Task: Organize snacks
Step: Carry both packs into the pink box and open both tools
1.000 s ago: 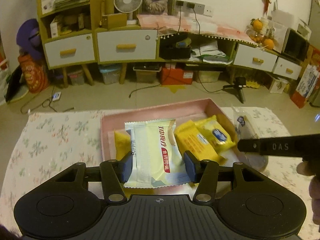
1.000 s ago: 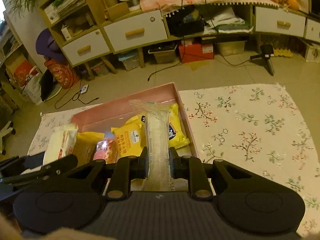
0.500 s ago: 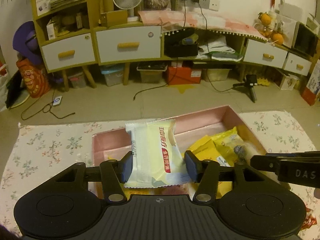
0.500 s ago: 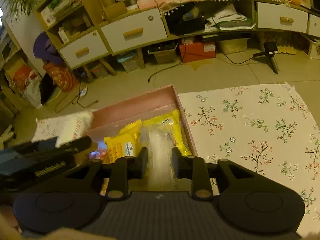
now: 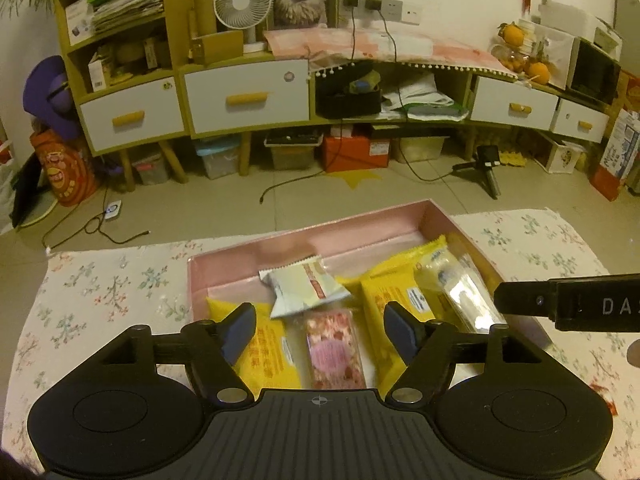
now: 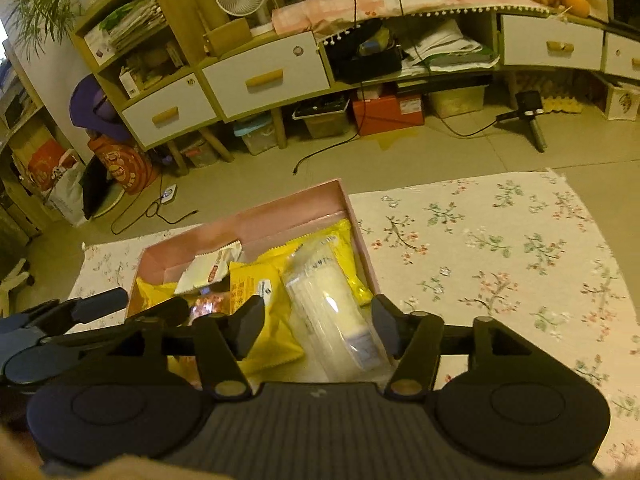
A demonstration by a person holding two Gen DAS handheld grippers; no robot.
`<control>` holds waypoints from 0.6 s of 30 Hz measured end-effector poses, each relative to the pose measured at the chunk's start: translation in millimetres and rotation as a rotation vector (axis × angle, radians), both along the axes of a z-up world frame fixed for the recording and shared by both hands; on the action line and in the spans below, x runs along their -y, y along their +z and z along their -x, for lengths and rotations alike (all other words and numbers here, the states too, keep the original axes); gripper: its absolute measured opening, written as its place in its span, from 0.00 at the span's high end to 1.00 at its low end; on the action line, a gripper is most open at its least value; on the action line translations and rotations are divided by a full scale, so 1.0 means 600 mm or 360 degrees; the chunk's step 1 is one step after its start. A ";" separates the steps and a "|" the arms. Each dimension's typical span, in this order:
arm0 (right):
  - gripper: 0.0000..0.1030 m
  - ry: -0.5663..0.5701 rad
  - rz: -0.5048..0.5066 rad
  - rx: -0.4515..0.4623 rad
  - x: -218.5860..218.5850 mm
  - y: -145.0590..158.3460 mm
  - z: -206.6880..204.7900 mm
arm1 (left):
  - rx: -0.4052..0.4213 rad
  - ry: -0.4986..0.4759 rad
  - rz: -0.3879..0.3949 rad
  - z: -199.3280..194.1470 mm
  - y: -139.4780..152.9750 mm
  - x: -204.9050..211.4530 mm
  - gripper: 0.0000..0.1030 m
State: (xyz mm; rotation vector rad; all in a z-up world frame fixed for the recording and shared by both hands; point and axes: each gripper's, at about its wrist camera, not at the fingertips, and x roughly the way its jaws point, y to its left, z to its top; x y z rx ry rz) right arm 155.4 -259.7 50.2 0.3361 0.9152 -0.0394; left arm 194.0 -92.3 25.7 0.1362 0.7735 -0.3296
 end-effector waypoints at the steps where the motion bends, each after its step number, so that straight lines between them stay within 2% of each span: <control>1: 0.41 -0.0001 0.0003 -0.0002 0.000 0.002 0.005 | -0.0003 -0.0001 -0.0001 0.005 0.002 -0.001 0.28; 5: 0.30 0.0006 0.0022 0.0006 -0.004 0.014 0.029 | -0.0013 0.0003 -0.0007 0.032 0.009 -0.006 0.24; 9: 0.17 0.0018 0.0073 0.0015 -0.012 0.023 0.053 | -0.0020 0.0005 -0.0017 0.065 0.012 -0.015 0.15; 13: 0.10 0.0054 0.0137 0.0026 -0.023 0.028 0.078 | -0.0018 -0.0005 -0.0052 0.097 0.015 -0.022 0.12; 15: 0.03 0.0061 0.0165 0.0032 -0.029 0.030 0.089 | -0.0024 0.0001 -0.0044 0.111 0.017 -0.030 0.09; 18: 0.01 0.0055 0.0171 0.0031 -0.035 0.033 0.107 | -0.0038 0.0004 -0.0020 0.131 0.018 -0.044 0.08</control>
